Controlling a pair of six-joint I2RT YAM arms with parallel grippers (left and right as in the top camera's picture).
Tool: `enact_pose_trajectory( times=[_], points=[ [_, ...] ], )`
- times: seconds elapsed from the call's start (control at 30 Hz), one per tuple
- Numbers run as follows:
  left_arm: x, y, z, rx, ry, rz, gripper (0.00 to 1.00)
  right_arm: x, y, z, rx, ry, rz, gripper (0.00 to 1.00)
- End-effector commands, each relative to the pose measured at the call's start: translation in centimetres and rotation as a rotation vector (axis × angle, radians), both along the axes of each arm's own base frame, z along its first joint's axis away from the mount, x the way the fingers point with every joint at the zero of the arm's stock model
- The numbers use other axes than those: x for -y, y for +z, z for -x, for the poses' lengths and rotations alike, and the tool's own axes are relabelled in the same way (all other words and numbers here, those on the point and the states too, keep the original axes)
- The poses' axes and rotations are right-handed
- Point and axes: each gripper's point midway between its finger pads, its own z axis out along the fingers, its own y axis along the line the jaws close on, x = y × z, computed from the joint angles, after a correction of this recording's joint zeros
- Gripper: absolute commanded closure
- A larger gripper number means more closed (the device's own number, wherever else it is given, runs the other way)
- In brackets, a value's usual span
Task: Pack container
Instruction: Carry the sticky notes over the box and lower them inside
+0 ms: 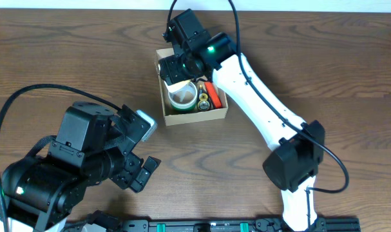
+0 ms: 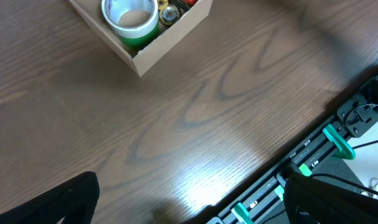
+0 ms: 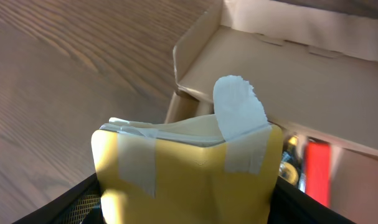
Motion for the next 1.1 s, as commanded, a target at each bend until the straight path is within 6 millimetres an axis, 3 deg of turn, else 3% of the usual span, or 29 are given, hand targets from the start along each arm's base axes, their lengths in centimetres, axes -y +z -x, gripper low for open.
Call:
enact_pose_trajectory(
  times=[0.0, 0.17, 0.6, 0.87, 1.07],
  points=[
    [0.3, 0.6, 0.1, 0.006, -0.007, 0.018, 0.05, -1.8, -0.5, 0.6, -0.028, 0.014, -0.051, 0.32],
    [0.3, 0.6, 0.1, 0.006, -0.007, 0.018, 0.05, -3.5, 0.2, 0.6, -0.005, 0.041, -0.104, 0.31],
    [0.3, 0.6, 0.1, 0.006, -0.007, 0.018, 0.05, -5.5, 1.4, -0.3, 0.071, 0.062, -0.162, 0.32],
    [0.3, 0.6, 0.1, 0.006, -0.007, 0.018, 0.05, -6.1, -2.2, -0.3, 0.022, 0.066, -0.122, 0.33],
    [0.3, 0.6, 0.1, 0.006, -0.007, 0.018, 0.05, -5.0, -3.2, 0.3, -0.018, 0.053, -0.071, 0.35]
  ],
)
